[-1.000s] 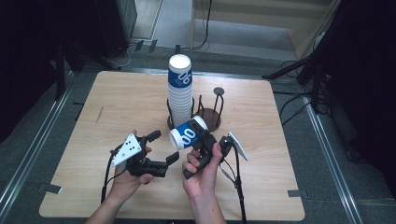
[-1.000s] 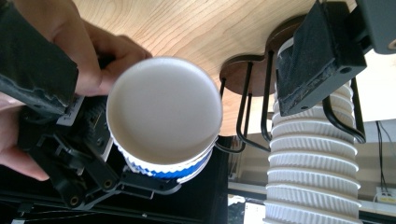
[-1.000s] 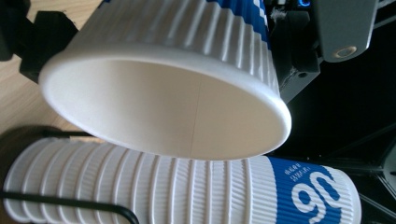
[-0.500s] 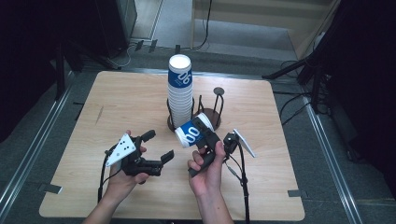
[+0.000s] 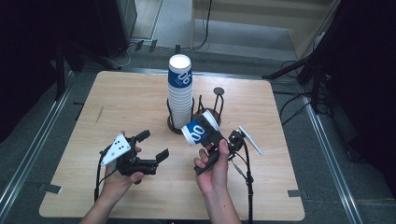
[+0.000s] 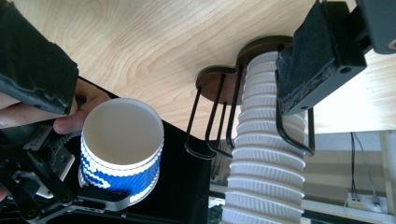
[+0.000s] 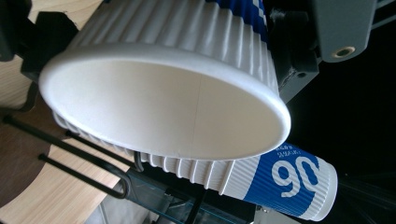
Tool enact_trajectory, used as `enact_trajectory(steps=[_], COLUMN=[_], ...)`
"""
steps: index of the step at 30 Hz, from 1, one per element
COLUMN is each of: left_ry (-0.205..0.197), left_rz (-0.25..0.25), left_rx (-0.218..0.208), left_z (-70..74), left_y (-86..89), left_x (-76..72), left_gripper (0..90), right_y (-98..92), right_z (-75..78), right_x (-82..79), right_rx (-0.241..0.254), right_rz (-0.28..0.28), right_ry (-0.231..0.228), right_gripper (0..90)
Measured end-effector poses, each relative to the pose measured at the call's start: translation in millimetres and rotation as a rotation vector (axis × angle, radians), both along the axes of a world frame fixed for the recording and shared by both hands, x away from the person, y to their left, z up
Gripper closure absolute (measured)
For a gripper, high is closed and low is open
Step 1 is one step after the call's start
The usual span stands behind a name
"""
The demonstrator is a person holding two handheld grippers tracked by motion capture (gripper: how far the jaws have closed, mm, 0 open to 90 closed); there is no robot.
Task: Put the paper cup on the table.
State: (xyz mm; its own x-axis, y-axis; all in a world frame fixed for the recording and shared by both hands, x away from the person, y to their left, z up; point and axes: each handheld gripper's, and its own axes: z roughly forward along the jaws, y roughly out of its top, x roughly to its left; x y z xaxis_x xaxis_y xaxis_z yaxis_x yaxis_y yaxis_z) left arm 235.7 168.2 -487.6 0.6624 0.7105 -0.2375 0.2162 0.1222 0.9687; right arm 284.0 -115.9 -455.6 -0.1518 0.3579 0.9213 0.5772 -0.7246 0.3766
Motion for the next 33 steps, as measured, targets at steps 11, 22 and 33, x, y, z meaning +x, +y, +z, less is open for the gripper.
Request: enact_trajectory(steps=[11,22,33], left_ry=[0.006,0.032,0.064], left_rz=[0.033,0.097,0.153], left_rx=[0.001,0.006,0.025], left_z=[-3.8,-11.4,-24.2], left_y=[11.9,35.7,58.2], left_x=[-1.0,-5.7,-12.2], left_gripper=[0.3,0.3,0.4], right_y=[-8.9,-16.4,-27.2], right_z=[3.6,7.6,11.7], right_x=[-0.9,-0.9,-0.2], right_rx=[-0.068,-0.171,-0.292], right_rz=[-0.038,-0.063,-0.091], right_ry=[-0.054,-0.096,-0.134], right_gripper=[18.8,18.8,18.9])
